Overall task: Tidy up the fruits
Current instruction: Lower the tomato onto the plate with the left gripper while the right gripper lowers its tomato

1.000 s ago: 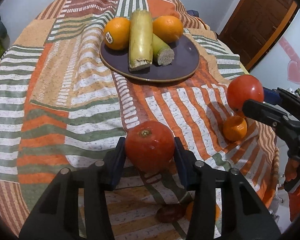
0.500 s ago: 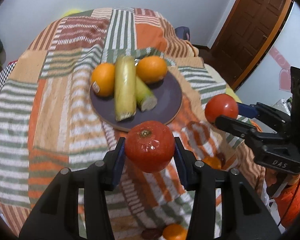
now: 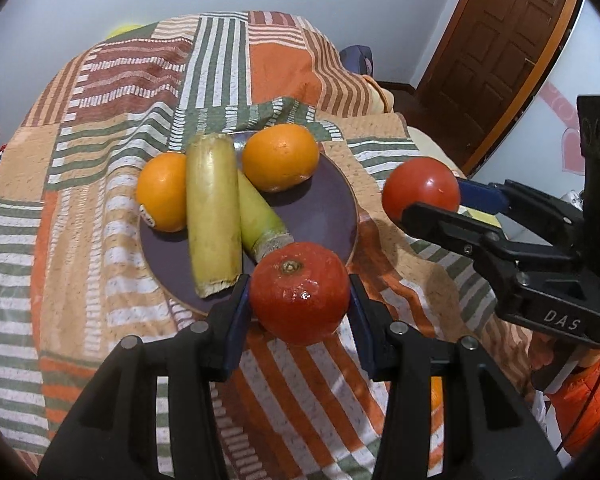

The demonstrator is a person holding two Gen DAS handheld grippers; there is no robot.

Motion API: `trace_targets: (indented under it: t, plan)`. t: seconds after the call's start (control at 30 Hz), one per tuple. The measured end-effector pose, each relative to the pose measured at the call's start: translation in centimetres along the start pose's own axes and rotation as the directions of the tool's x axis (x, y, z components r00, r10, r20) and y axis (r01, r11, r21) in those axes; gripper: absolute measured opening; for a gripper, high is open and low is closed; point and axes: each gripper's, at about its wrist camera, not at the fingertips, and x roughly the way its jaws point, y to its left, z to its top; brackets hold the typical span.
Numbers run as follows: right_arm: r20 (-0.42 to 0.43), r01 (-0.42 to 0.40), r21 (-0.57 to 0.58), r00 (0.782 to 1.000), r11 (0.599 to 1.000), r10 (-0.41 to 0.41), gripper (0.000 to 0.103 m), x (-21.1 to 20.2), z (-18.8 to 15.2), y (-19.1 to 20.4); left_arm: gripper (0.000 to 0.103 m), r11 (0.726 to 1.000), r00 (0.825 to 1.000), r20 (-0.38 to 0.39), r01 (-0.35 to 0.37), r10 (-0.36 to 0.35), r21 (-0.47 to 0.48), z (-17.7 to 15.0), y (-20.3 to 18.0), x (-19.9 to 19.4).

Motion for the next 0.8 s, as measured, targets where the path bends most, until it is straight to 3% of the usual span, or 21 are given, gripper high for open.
trace_targets:
  t: [0.37,0.8]
  plan:
    - [-0.043,-0.015,-0.022,0.999,1.000,0.014,0.049,3.5,0.6,-0.5,0.046,0.999,0.999,-0.034,-0.026,0.027,0.024,0.8,0.1,2.9]
    - [-0.116,-0.029,-0.039,0.993,0.999,0.024,0.049,7.0,0.7,-0.8,0.046,1.000,0.997,-0.073,-0.013,0.012,-0.016,0.7,0.8,4.9]
